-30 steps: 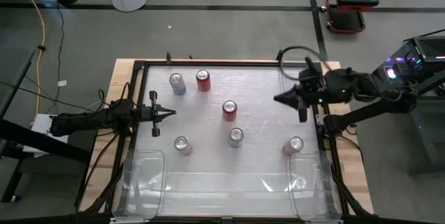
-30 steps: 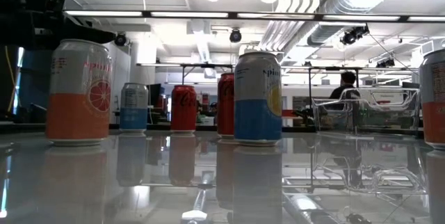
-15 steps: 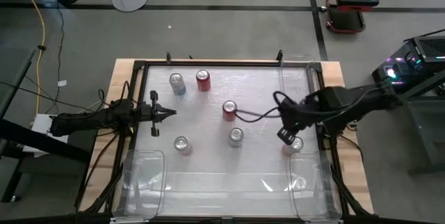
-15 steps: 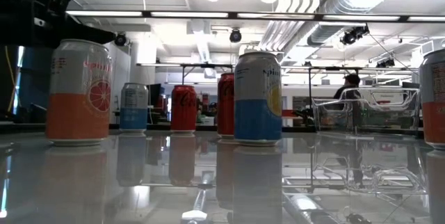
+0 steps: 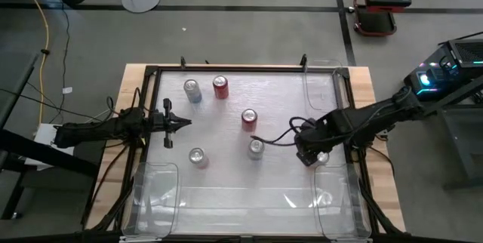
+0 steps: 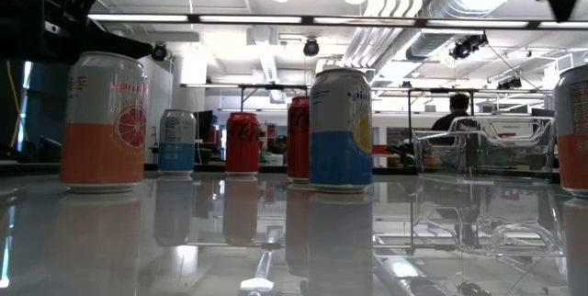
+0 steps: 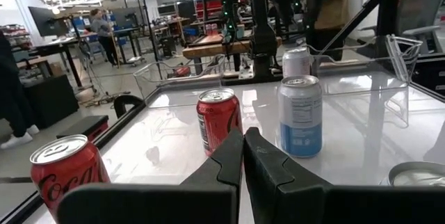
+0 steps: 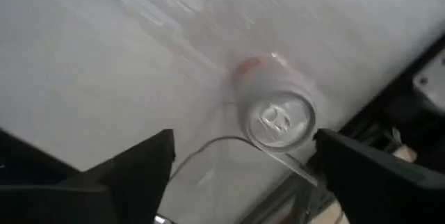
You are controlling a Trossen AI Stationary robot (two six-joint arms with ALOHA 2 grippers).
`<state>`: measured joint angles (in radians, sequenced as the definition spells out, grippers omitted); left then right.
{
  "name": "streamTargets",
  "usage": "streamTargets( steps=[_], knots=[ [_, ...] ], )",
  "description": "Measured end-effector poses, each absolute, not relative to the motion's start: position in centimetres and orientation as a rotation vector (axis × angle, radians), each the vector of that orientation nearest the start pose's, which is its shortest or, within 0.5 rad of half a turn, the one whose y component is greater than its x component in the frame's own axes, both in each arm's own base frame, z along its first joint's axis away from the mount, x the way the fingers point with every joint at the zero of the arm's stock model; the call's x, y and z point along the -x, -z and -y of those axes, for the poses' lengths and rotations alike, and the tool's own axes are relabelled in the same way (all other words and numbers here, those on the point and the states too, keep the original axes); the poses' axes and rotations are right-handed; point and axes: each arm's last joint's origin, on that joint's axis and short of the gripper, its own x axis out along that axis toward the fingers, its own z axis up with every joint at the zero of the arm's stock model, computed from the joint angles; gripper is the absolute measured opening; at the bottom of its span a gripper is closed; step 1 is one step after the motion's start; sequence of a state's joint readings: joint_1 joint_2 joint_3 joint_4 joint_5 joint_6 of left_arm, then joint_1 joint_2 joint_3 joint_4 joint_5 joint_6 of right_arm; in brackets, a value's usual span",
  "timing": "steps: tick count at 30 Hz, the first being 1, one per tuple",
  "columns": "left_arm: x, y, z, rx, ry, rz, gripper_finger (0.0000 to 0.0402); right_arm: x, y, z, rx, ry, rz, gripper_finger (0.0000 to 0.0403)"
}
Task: Sort soda cans
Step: Put the right orange-white soda can into the bottom right transparent bin
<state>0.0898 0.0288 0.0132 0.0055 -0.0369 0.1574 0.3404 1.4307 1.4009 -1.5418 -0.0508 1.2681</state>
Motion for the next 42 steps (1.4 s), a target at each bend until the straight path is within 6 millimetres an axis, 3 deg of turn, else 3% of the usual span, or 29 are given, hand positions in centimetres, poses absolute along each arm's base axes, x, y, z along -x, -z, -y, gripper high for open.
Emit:
streamTargets(
  steps=[8,23,28,33,37,42],
  knots=[
    [-9.8,-16.6,-1.0,-0.158,-0.126,-0.021,0.0005,-19.8,-28.3,-7.6,-0.827,0.844,-1.562,0.0372],
    [-9.8,-16.6,-1.0,-0.159,-0.127,-0.021,0.0005,-19.3,-22.9,-6.8,-0.878,0.8,-1.52,0.0371],
    [-9.8,-16.6,-1.0,-0.159,-0.127,-0.021,0.0005,-19.2,-22.1,-6.7,-0.88,0.797,-1.524,0.0362],
    [-9.8,-16.6,-1.0,-0.159,-0.127,-0.021,0.0005,-19.1,-21.7,-6.7,-0.877,0.791,-1.535,0.0321],
    [-9.8,-16.6,-1.0,-0.159,-0.127,-0.022,0.0005,-19.1,-21.7,-6.6,-0.872,0.797,-1.524,0.0285],
    [-9.8,-16.6,-1.0,-0.159,-0.127,-0.021,0.0005,-19.6,-22.7,-5.9,-0.815,0.833,-1.454,0.0285]
  ],
)
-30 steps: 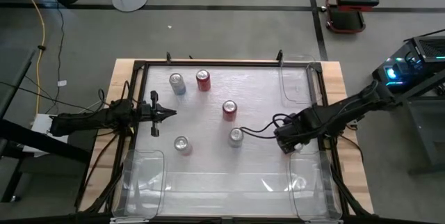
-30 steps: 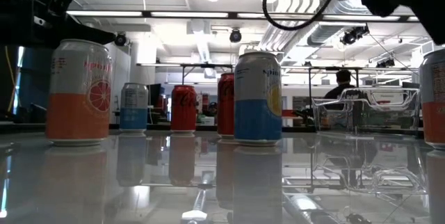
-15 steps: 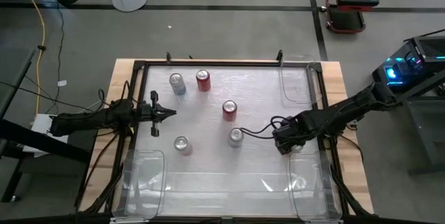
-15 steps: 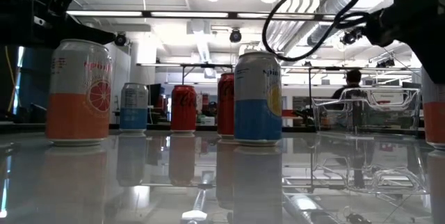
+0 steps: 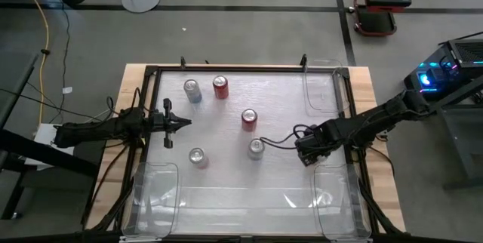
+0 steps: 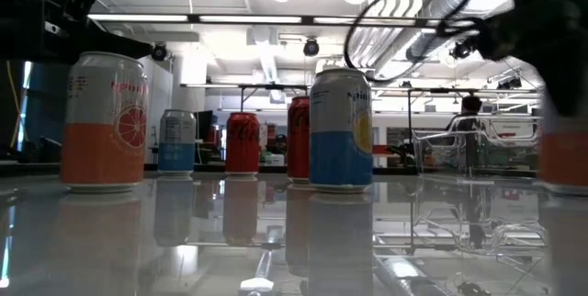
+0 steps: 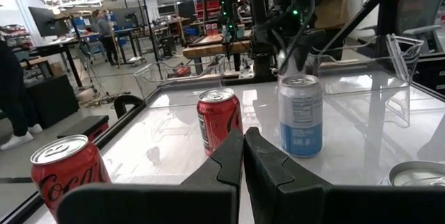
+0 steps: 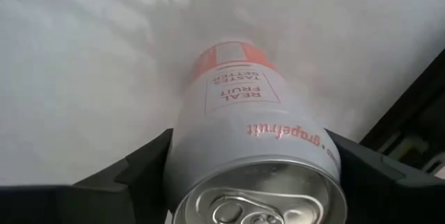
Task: Sort soda cans
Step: Put the right orange-white soda can into the bottom right transparent bin
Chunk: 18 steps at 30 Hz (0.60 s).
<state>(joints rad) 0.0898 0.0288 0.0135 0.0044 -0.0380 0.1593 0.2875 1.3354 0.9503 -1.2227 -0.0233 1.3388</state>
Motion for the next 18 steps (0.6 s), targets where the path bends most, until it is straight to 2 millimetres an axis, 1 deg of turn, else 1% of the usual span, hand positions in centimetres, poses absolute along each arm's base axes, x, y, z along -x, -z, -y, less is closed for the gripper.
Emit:
streamTargets(
  steps=[4,6,10,12,14,16,18],
  knots=[
    [-9.8,-16.6,-1.0,-0.158,-0.127,-0.022,0.0005,-20.5,-25.8,-5.2,-0.738,0.834,-1.354,0.0285],
    [-9.8,-16.6,-1.0,-0.158,-0.127,-0.021,0.0005,-20.9,-28.0,-4.9,-0.7,0.821,-1.285,0.0285],
    [-9.8,-16.6,-1.0,-0.158,-0.127,-0.021,0.0005,-21.7,-33.1,-4.8,-0.664,0.728,-1.124,0.0285],
    [-9.8,-16.6,-1.0,-0.158,-0.127,-0.021,0.0005,-21.9,-35.6,-5.3,-0.674,0.652,-1.058,0.0285],
    [-9.8,-16.6,-1.0,-0.158,-0.126,-0.021,0.0005,-21.9,-37.7,-6.1,-0.675,0.563,-1.02,0.0285],
    [-9.8,-16.6,-1.0,-0.158,-0.127,-0.021,0.0005,-22.2,-39.2,-7.1,-0.681,0.483,-1.012,0.0285],
    [-9.8,-16.6,-1.0,-0.157,-0.127,-0.021,0.0005,-22.4,-40.3,-8.4,-0.702,0.427,-1.03,0.0285]
  ],
)
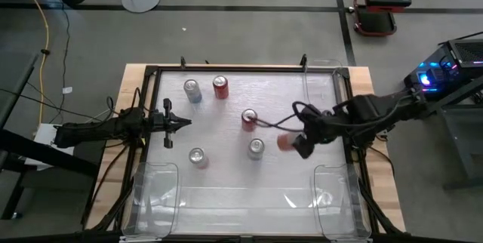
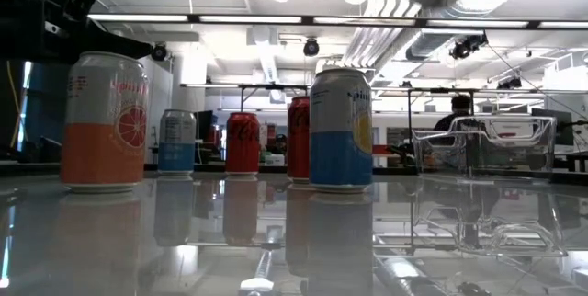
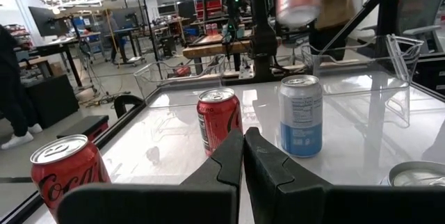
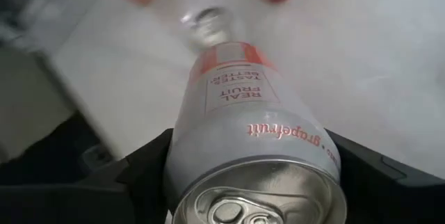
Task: Sort soda cans
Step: Put the right orange-white soda can into the bottom right transparent bin
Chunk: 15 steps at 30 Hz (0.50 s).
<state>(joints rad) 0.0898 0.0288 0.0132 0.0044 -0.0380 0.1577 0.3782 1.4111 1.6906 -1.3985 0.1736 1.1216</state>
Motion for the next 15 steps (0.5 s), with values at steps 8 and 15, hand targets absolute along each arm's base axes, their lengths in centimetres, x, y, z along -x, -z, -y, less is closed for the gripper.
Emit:
streamTargets(
  steps=[8,15],
  knots=[
    [-9.8,-16.6,-1.0,-0.113,-0.127,-0.019,0.0005,-22.3,-40.5,-14.8,-0.824,0.399,-1.333,0.0285],
    [-9.8,-16.6,-1.0,-0.08,-0.127,-0.017,0.0005,-20.1,-38.4,-20.0,-0.925,0.514,-1.506,0.0285]
  ],
)
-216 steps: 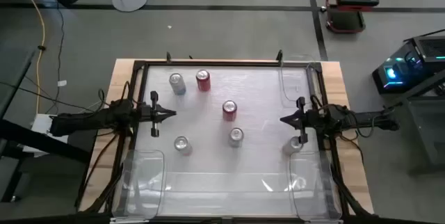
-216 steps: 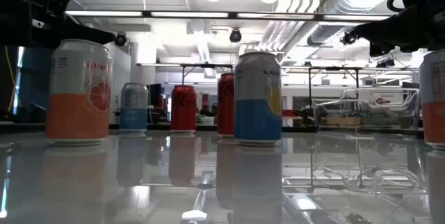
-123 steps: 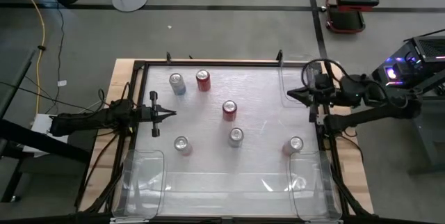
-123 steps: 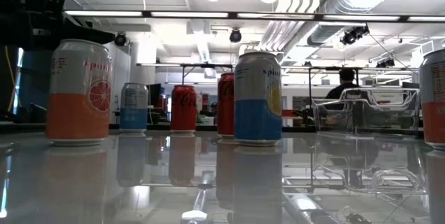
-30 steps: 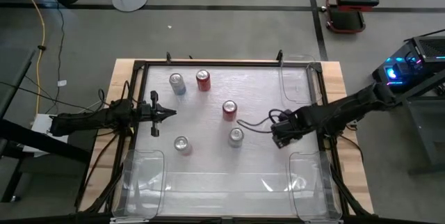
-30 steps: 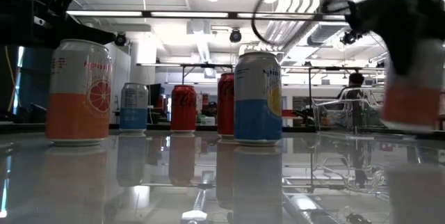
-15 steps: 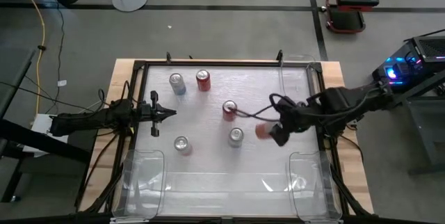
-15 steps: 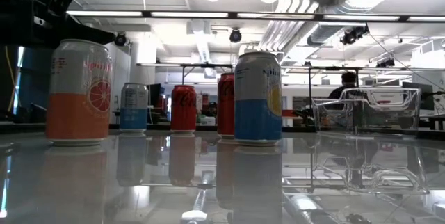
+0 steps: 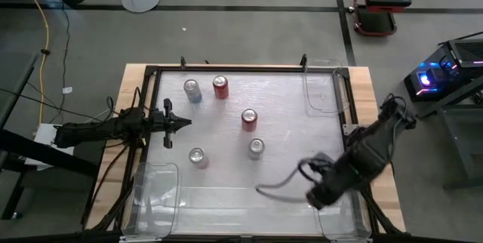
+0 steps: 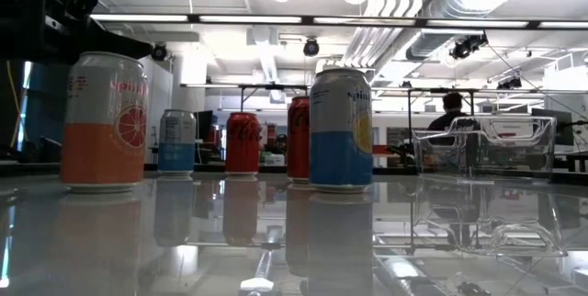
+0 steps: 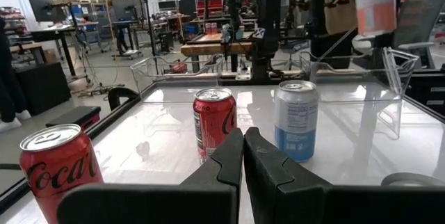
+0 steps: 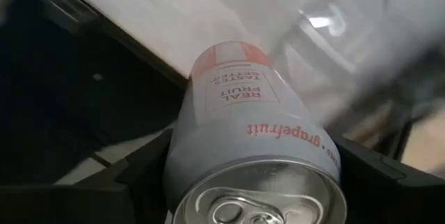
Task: Sort soda cans
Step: Put the right orange-white soda can into the bottom right transparent bin
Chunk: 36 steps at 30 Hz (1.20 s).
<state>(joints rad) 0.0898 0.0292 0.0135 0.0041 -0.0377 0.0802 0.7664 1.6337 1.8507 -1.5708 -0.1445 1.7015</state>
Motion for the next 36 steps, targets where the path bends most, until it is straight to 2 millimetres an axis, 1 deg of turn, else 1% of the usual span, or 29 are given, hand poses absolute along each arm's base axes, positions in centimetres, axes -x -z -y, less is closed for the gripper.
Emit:
streamTargets(
  steps=[2,7,12,17,21,26,31,36],
  knots=[
    [-9.8,-16.6,-1.0,-0.08,-0.127,-0.017,0.0005,-19.0,-38.1,-21.1,-0.944,0.555,-1.528,0.0285],
    [-9.8,-16.6,-1.0,-0.08,-0.127,-0.016,0.0005,-16.6,-37.0,-23.0,-0.966,0.669,-1.568,0.0285],
    [-9.8,-16.6,-1.0,-0.08,-0.127,-0.016,0.0005,-15.0,-35.4,-24.2,-0.939,0.746,-1.594,0.0285],
    [-9.8,-16.6,-1.0,-0.08,-0.127,-0.017,0.0005,-14.9,-32.9,-24.8,-0.9,0.745,-1.612,0.0285],
    [-9.8,-16.6,-1.0,-0.08,-0.127,-0.017,0.0005,-15.0,-30.4,-25.5,-0.883,0.688,-1.723,0.0285],
    [-9.8,-16.6,-1.0,-0.081,-0.127,-0.016,0.0005,-14.8,-27.9,-25.5,-0.827,0.645,-1.795,0.0285],
    [-9.8,-16.6,-1.0,-0.08,-0.127,-0.016,0.0005,-14.3,-25.9,-25.8,-0.789,0.605,-1.808,0.0285],
    [-9.8,-16.6,-1.0,-0.08,-0.127,-0.016,0.0005,-13.2,-24.6,-26.3,-0.756,0.583,-1.82,0.0285]
  ],
)
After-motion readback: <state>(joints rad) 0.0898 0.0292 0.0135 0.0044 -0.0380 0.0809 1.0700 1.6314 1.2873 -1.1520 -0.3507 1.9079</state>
